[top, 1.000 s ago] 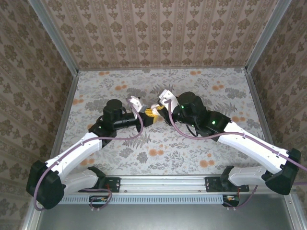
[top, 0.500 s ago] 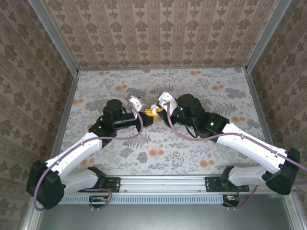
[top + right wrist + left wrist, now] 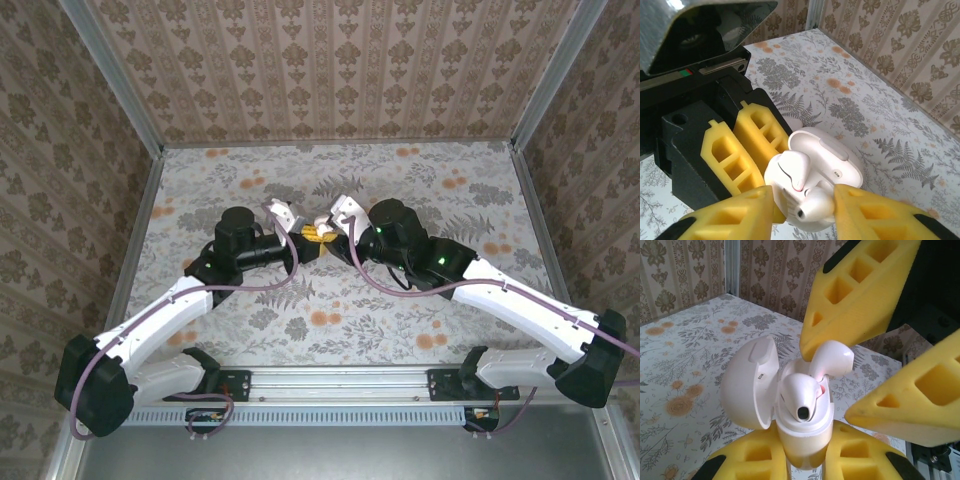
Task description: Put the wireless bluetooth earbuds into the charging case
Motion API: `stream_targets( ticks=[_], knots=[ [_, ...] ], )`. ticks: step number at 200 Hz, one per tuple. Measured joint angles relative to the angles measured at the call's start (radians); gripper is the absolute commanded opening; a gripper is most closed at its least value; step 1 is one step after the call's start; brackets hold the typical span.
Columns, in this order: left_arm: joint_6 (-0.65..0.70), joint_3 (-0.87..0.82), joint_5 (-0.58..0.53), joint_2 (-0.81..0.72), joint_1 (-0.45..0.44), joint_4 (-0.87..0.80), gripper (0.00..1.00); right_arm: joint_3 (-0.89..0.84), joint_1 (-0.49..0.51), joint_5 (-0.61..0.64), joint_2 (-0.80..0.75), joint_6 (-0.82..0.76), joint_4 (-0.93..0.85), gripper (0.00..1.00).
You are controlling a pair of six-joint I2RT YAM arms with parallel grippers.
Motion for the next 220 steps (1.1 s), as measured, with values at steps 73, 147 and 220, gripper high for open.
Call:
stream_targets(
  ticks=[73, 147, 220],
  knots=[
    [0.001, 0.001, -0.024, 0.0, 0.0, 0.001, 0.0, 0.0, 0.0, 0.015, -0.057, 0.052, -0.011, 0.56],
    [0.001, 0.001, -0.055, 0.0, 0.001, 0.015, 0.0, 0.095, -0.122, -0.035, -0.121, 0.243, -0.074, 0.58],
    [0.002, 0.001, -0.085, 0.0, 0.002, 0.016, 0.0, 0.203, -0.15, -0.15, 0.029, 0.473, -0.183, 0.55]
  ],
)
